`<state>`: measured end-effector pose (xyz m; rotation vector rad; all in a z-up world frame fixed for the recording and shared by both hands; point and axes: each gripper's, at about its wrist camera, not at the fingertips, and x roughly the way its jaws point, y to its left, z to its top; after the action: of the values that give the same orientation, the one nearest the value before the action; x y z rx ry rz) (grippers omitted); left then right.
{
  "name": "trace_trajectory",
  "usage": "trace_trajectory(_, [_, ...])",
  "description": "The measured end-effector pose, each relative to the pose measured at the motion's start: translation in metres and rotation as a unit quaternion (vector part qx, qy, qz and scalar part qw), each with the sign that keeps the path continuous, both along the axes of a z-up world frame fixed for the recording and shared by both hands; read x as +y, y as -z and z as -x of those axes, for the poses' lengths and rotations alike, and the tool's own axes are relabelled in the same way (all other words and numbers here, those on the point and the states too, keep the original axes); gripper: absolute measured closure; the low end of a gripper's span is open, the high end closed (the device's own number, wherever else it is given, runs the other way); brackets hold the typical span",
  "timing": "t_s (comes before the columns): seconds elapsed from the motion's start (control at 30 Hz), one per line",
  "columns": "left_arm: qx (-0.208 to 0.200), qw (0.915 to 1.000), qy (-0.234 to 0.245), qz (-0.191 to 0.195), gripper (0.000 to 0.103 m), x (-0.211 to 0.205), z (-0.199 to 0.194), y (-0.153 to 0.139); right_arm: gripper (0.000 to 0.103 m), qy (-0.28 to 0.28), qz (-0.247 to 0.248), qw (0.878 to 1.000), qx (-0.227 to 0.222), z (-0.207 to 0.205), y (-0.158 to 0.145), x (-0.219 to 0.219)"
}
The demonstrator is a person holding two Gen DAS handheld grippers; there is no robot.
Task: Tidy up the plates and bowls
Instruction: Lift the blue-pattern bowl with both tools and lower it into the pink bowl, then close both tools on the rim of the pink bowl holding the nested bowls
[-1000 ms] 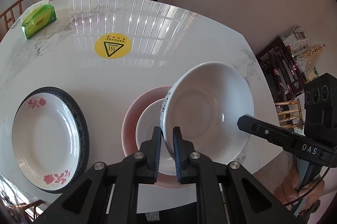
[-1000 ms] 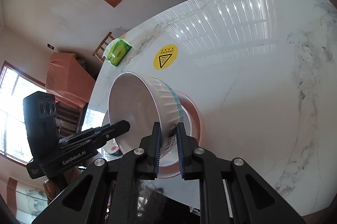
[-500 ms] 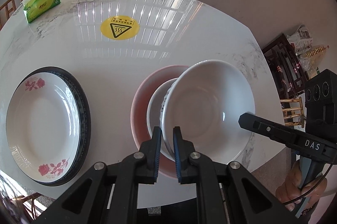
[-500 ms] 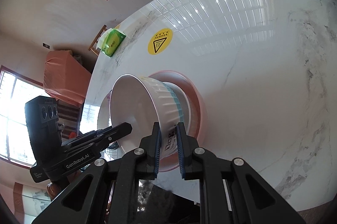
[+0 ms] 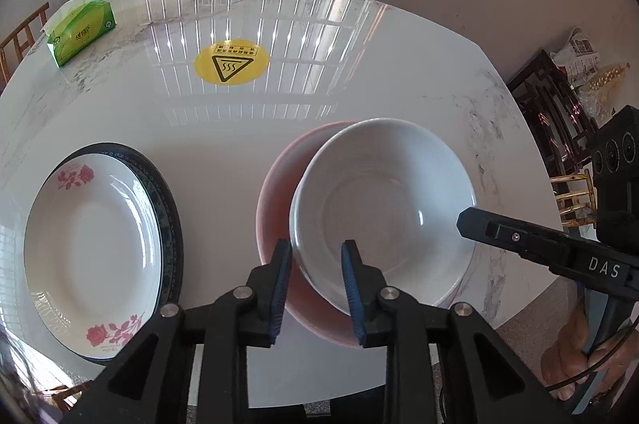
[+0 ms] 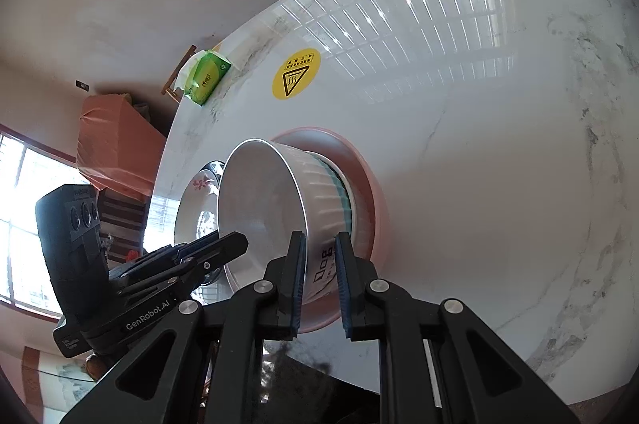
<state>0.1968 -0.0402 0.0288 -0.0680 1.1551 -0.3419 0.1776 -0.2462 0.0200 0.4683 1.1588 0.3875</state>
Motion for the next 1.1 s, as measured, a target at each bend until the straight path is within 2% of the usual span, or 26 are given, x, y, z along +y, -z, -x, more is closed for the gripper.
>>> trace_trajectory(0.07, [-0.028,0.9996,0.001,-0.010,0.066,0.000,0.006,-0.005,0.086,0.007,0.011,0.999,-0.031,0.005,-0.009,-0.002])
trace_trajectory(0.13, [-0.047,0.9989,0.003,-0.004,0.059,0.004,0.011,-0.011,0.086,0.012,0.006,0.998,-0.055,0.012,-0.017,-0.007])
trace_trajectory(0.23, [-0.070,0.9971,-0.021,0.019,0.053,0.019,0.016,-0.018,0.086,0.027,0.056,0.992,-0.108,0.028,-0.026,-0.010])
trace_trajectory(0.3, [-0.078,0.9957,-0.042,0.028,0.046,0.031,0.019,-0.020,0.086,0.033,0.066,0.989,-0.125,0.039,-0.025,-0.011])
trace_trajectory(0.4, [-0.086,0.9933,-0.073,0.024,0.041,0.048,0.023,-0.019,0.086,0.038,0.050,0.990,-0.127,0.051,-0.014,-0.013])
trace_trajectory(0.53, [-0.088,0.9931,-0.077,-0.002,0.037,0.055,0.028,-0.013,0.086,0.049,0.035,0.991,-0.122,0.061,-0.001,-0.015])
trace_trajectory(0.6, [-0.083,0.9940,-0.070,-0.003,0.036,0.055,0.027,-0.009,0.086,0.051,0.032,0.991,-0.118,0.060,0.004,-0.015])
trace_trajectory(0.73, [-0.066,0.9957,-0.060,0.025,0.036,0.059,0.026,0.003,0.086,0.047,0.029,0.992,-0.110,0.057,0.007,-0.013])
trace_trajectory(0.87, [-0.049,0.9949,-0.079,0.037,0.037,0.065,0.022,0.011,0.086,0.045,0.030,0.992,-0.112,0.059,0.008,-0.012])
trace_trajectory(0.93, [-0.037,0.9943,-0.083,0.055,0.037,0.069,0.020,0.014,0.085,0.045,0.028,0.992,-0.111,0.058,0.009,-0.012])
trace_trajectory(1.03, [-0.024,0.9919,-0.094,0.082,0.039,0.074,0.018,0.020,0.083,0.049,0.025,0.993,-0.107,0.056,0.012,-0.014])
trace_trajectory(1.1, [-0.014,0.9913,-0.095,0.091,0.045,0.075,0.015,0.023,0.082,0.051,0.023,0.993,-0.104,0.056,0.014,-0.016])
